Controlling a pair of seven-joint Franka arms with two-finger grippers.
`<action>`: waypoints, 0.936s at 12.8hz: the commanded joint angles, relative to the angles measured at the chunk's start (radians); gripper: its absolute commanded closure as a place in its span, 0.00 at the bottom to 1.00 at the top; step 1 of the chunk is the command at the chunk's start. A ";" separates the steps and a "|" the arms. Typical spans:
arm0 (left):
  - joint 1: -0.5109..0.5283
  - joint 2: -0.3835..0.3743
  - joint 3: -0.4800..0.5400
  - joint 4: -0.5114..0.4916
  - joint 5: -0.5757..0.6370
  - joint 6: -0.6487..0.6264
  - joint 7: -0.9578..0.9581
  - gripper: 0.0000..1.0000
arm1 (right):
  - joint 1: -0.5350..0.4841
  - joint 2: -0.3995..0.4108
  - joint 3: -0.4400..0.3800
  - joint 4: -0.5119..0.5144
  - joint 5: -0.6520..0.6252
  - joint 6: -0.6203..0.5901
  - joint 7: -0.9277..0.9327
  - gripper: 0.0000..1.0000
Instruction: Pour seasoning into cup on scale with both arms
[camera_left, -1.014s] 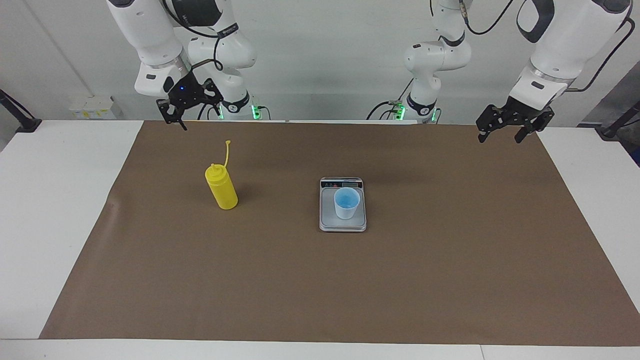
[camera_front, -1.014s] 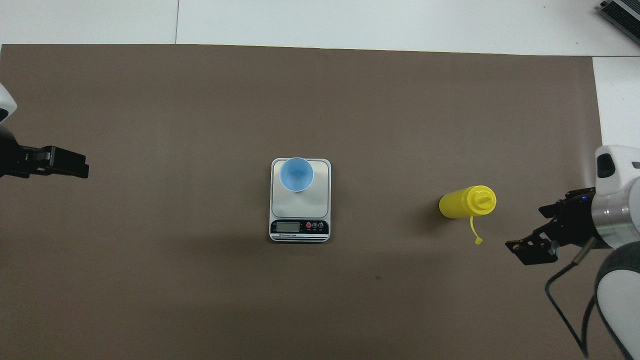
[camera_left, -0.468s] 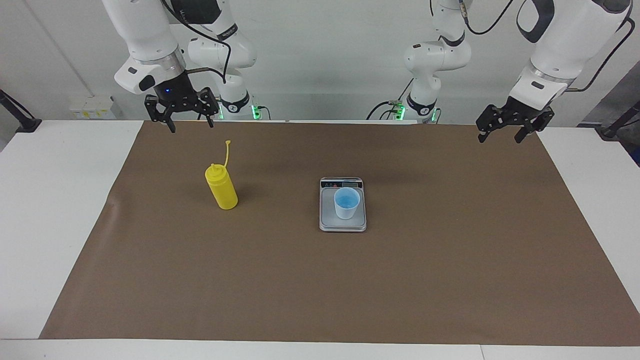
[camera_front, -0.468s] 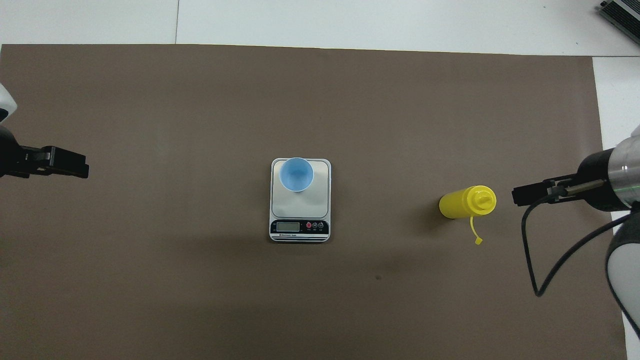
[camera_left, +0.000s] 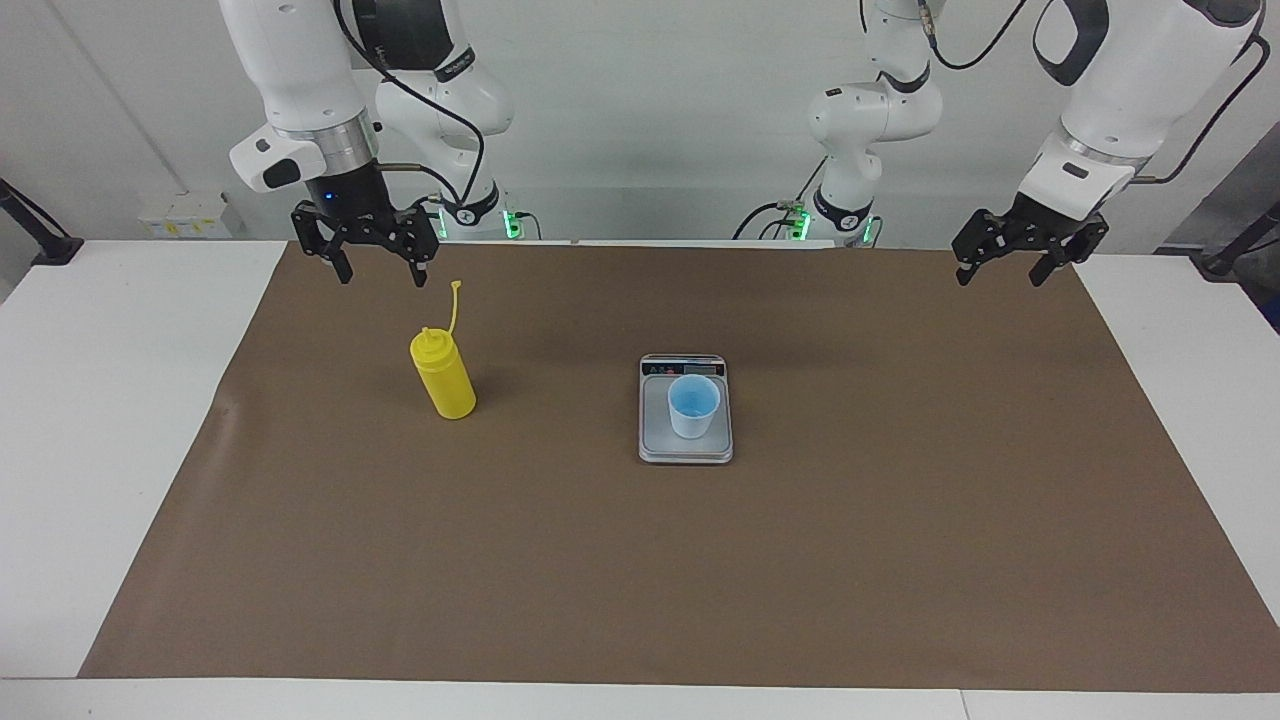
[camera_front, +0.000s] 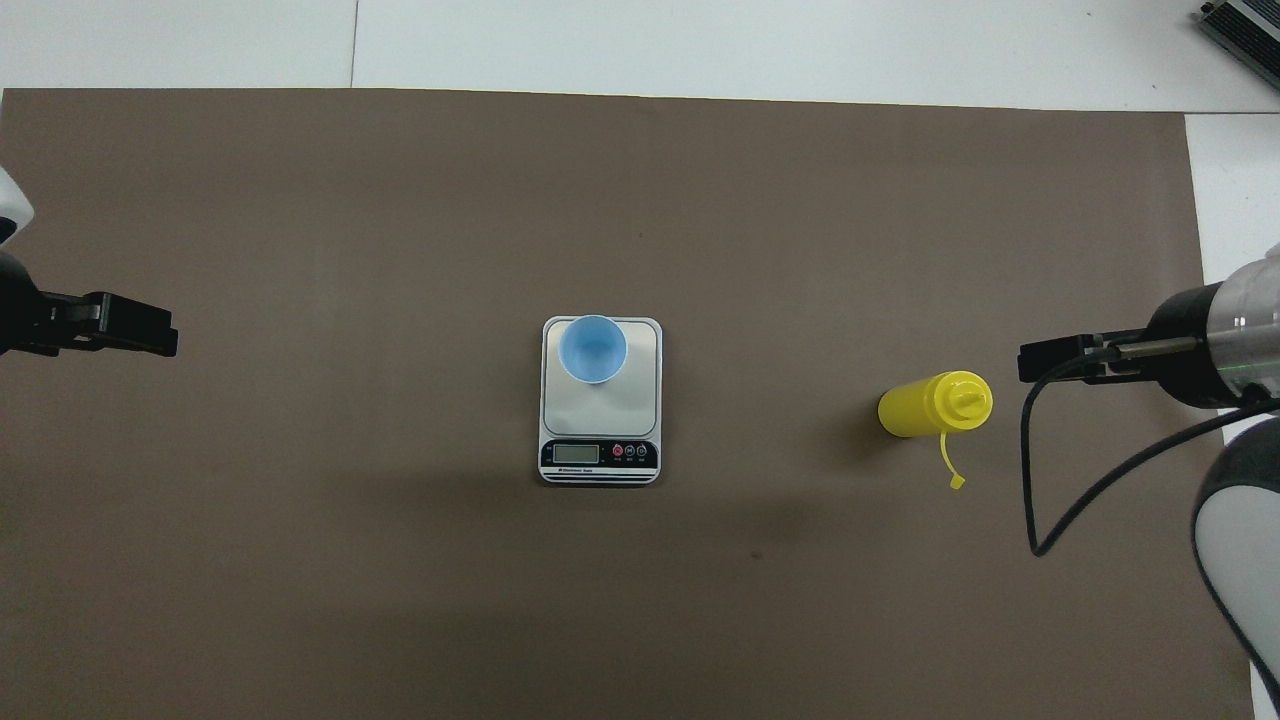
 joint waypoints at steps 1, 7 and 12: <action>0.009 -0.012 -0.002 -0.004 -0.001 -0.015 0.009 0.00 | 0.002 0.019 0.007 -0.001 -0.036 0.013 0.043 0.00; 0.009 -0.012 -0.002 -0.004 -0.002 -0.014 0.009 0.00 | -0.004 0.103 0.007 0.082 -0.062 -0.076 0.097 0.00; 0.009 -0.012 -0.002 -0.004 -0.002 -0.014 0.008 0.00 | -0.001 0.108 0.007 0.089 -0.062 -0.116 0.080 0.00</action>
